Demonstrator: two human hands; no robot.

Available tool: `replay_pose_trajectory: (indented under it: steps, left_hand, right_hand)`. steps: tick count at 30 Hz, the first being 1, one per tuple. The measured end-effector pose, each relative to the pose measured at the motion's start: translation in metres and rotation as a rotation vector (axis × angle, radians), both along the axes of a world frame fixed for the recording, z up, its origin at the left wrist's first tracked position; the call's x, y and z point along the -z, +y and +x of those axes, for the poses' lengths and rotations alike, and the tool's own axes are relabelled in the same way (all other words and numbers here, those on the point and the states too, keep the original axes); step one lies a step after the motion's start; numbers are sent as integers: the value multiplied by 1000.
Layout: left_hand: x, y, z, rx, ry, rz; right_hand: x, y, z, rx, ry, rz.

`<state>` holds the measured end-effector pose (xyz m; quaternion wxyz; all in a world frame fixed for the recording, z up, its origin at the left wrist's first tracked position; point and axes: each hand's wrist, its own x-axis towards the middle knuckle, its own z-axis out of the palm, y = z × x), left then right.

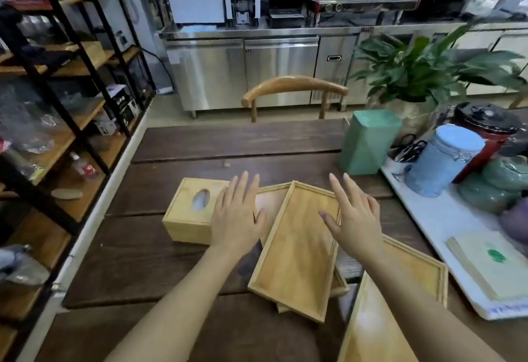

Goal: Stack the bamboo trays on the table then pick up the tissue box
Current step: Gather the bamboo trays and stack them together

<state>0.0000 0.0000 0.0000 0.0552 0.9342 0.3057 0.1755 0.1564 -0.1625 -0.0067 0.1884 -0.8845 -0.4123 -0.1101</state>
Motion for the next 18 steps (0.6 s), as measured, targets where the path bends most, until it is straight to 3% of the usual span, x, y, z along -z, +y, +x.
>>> replay_pose_trajectory:
  steps: [9, 13, 18]
  left_hand:
    - [69, -35, -7, -63, 227, -441]
    - [76, -48, -7, -107, 155, -649]
    - [71, -61, -6, -148, 99, -695]
  right_hand:
    - [59, -22, -26, 125, 421, -188]
    - [66, -18, -41, 218, 670, -48]
    - [69, -4, -50, 305, 837, 107]
